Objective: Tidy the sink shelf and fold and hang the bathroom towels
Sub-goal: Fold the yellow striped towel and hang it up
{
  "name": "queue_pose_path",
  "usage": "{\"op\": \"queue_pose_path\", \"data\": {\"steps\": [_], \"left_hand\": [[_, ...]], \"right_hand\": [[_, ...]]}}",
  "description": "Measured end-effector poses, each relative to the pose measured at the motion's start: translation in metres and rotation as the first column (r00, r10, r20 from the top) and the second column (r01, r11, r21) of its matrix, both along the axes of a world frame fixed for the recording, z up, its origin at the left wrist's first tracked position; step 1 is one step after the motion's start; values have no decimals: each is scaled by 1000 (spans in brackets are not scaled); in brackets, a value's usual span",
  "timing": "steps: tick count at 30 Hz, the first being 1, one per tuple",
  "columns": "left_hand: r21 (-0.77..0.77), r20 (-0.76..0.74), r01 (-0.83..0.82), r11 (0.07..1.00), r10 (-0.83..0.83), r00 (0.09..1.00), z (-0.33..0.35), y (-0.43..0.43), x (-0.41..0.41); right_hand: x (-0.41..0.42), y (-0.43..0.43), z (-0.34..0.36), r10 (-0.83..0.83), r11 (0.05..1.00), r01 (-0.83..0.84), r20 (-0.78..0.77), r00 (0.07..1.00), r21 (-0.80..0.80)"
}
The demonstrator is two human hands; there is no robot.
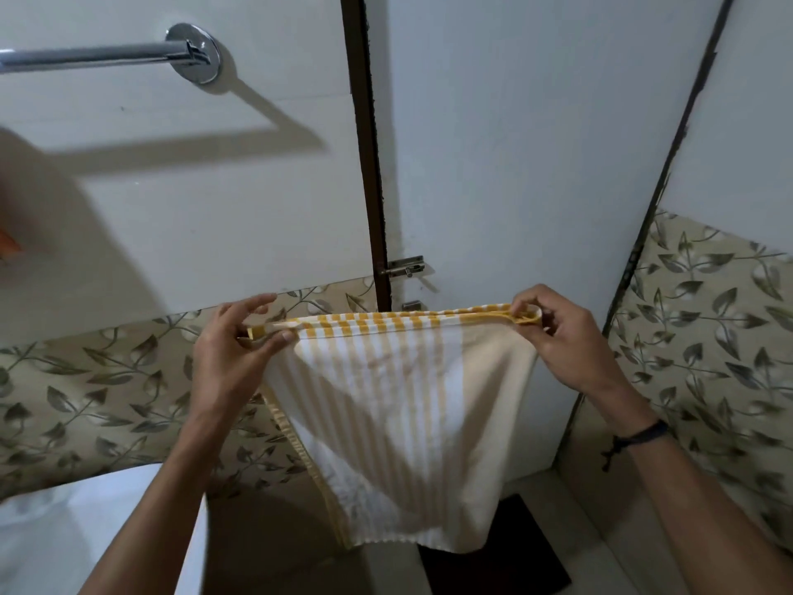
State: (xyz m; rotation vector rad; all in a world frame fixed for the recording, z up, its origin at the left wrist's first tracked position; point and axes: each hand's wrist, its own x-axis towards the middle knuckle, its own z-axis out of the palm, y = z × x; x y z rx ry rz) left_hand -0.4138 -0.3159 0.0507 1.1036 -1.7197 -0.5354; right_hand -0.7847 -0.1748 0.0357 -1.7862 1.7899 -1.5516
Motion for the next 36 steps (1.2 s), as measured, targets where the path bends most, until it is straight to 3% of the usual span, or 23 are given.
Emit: {"op": "queue_pose_path", "data": {"steps": [4, 10, 14, 18, 21, 24, 28, 30, 36], "left_hand": [[133, 176, 39, 990, -63, 982, 7, 5, 13], [71, 281, -82, 994, 59, 958, 6, 15, 16], [80, 248, -106, 991, 83, 965, 0, 19, 19], [233, 144, -36, 972, 2, 990, -3, 21, 17], [278, 141, -95, 956, 57, 988, -1, 3, 12], [366, 153, -128, 922, 76, 985, -6, 1, -12], [645, -228, 149, 750, 3, 974, -35, 30, -46], [686, -365, 267, 677, 2, 931, -52, 50, -62], [644, -459, 309, 700, 30, 888, -72, 83, -81]], "right_hand": [[-10, 0, -1, -1, 999, 0, 28, 1000, 50], [-5, 2, 2, 54, 998, -56, 125, 991, 16], [4, 10, 7, 121, 990, -131, 174, 977, 49], [12, 18, 13, 252, 919, -305, 224, 941, 249], [7, -18, 0, -51, 981, -5, 280, 959, 195], [29, -52, -23, -340, 937, 294, 294, 893, 190], [111, -42, -44, -339, 938, 302, 283, 897, 167], [141, -29, -53, -287, 957, 259, 294, 912, 133], [175, -12, -71, -162, 983, 158, 47, 986, 91]]}}
